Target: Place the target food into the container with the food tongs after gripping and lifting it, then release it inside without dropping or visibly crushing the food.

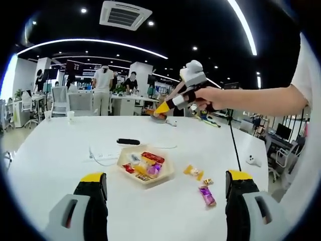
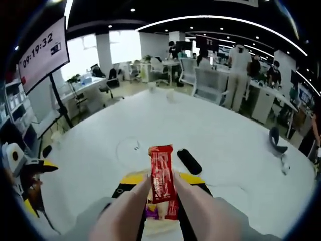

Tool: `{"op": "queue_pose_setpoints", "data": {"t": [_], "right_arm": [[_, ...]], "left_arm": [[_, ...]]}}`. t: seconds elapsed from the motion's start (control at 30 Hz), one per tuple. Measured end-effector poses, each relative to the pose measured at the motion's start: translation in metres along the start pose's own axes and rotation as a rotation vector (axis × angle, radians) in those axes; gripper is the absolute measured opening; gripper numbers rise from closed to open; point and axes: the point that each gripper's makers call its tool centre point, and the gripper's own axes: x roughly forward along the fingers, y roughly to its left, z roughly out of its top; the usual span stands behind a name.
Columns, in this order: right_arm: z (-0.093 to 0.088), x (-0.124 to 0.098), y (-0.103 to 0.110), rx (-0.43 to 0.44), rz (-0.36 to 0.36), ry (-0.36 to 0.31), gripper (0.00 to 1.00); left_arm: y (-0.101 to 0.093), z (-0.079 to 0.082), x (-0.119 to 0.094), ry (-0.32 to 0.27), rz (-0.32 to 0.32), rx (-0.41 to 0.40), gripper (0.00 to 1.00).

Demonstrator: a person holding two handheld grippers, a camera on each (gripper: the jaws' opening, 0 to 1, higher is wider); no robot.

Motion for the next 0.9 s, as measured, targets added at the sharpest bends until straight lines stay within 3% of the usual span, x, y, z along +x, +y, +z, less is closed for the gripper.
{"op": "queue_pose_setpoints", "data": {"t": [0.1, 0.23, 0.33, 0.6, 0.7, 0.9], "right_arm": [[0.003, 0.006, -0.001, 0.041, -0.008, -0.026, 0.25], [0.005, 0.010, -0.002, 0.003, -0.021, -0.034, 0.27], [0.006, 0.006, 0.004, 0.039, -0.001, -0.048, 0.28], [-0.010, 0.002, -0.008, 0.081, -0.019, -0.039, 0.28], [-0.007, -0.004, 0.003, 0.148, 0.074, -0.080, 0.28], [-0.005, -0.017, -0.003, 0.143, 0.032, -0.080, 0.29]], "left_arm": [[-0.002, -0.001, 0.003, 0.001, -0.009, -0.004, 0.99], [-0.003, -0.007, 0.006, 0.029, -0.012, 0.029, 0.99], [-0.002, -0.007, 0.006, 0.027, -0.008, 0.017, 0.99], [0.001, -0.009, 0.002, 0.026, 0.006, 0.009, 0.99], [0.001, -0.010, 0.002, 0.027, 0.006, 0.010, 0.99], [-0.008, -0.005, 0.000, 0.014, -0.006, 0.016, 0.99]]}}
